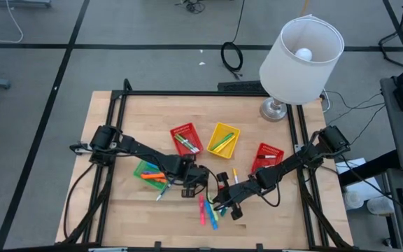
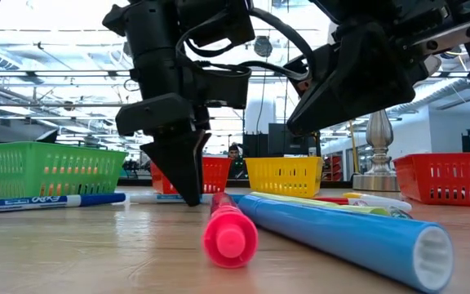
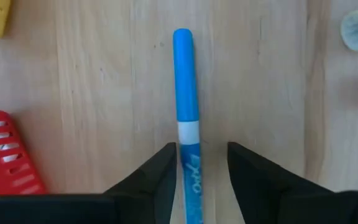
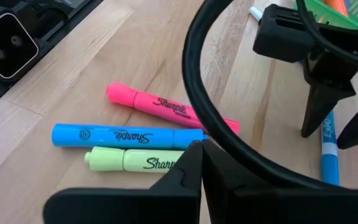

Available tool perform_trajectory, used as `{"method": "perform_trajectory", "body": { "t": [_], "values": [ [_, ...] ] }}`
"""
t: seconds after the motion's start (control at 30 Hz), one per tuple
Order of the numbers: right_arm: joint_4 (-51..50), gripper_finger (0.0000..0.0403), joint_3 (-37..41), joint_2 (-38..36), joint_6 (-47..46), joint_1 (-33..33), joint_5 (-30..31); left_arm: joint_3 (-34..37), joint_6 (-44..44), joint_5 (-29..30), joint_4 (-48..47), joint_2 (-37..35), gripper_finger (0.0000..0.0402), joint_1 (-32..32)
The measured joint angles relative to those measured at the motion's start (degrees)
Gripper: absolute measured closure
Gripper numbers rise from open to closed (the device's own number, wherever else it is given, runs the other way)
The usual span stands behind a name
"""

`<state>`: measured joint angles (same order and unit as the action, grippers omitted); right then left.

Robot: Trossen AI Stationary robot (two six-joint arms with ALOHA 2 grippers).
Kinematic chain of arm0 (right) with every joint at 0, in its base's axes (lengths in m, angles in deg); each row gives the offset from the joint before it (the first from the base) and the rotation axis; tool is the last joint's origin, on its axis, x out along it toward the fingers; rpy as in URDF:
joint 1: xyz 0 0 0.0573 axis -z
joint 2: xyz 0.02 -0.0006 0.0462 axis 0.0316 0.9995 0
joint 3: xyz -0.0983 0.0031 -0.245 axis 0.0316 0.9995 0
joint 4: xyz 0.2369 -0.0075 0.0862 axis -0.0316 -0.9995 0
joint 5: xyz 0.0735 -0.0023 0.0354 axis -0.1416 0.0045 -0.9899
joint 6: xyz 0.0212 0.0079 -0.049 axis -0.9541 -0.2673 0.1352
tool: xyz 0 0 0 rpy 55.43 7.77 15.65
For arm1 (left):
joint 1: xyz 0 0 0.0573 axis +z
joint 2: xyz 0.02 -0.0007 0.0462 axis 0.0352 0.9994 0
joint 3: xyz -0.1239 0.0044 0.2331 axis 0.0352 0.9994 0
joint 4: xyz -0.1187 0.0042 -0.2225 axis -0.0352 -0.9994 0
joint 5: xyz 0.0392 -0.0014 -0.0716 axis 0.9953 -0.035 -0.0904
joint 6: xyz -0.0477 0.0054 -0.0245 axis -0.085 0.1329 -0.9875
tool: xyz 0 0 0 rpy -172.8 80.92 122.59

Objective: Pick & Place Markers
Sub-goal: Put the light blue marker into the left red bin

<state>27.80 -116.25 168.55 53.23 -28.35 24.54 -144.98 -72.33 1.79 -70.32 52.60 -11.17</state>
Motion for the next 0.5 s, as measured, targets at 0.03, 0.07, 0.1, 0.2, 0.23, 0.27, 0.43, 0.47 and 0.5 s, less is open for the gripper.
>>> {"method": "perform_trajectory", "body": {
  "t": [0.03, 0.07, 0.1, 0.2, 0.23, 0.27, 0.43, 0.47, 0.5],
  "values": [
    [-0.02, 0.0403, 0.00, 0.00, 0.01, 0.00, -0.02, -0.04, 0.37, 0.00, 0.02, -0.02, 0.0251, 0.00],
    [-0.03, 0.0403, 0.00, 0.00, 0.00, 0.00, -0.01, -0.06, 0.59, -0.04, 0.04, -0.02, 0.0251, 0.00],
    [-0.01, 0.0403, 0.00, 0.00, 0.00, 0.00, -0.02, -0.08, 0.74, -0.08, 0.06, -0.02, 0.0251, -0.02],
    [-0.02, 0.0403, 0.00, 0.00, 0.00, 0.00, -0.03, -0.10, 1.23, -0.25, 0.09, -0.05, 0.0248, -0.07],
    [-0.02, 0.0403, 0.00, 0.00, 0.00, 0.00, -0.04, -0.10, 1.71, -0.29, 0.10, -0.07, 0.0248, -0.07],
    [0.00, 0.0403, 0.00, 0.00, 0.00, 0.00, -0.04, -0.10, 2.34, -0.38, 0.08, -0.09, 0.0248, -0.07],
    [0.09, 0.0403, 0.00, 0.00, 0.00, 0.02, 0.02, -0.15, 2.99, 1.25, -0.29, -1.26, 0.0248, 0.00],
    [0.19, 0.0403, 0.00, 0.00, -0.01, 0.02, 0.10, -0.21, 3.07, 1.33, -0.24, -1.90, 0.0248, 0.09],
    [0.25, 0.0403, 0.00, 0.00, -0.01, 0.02, 0.13, -0.19, 3.26, 1.33, -0.66, -2.77, 0.0248, 0.19]
  ]
}}
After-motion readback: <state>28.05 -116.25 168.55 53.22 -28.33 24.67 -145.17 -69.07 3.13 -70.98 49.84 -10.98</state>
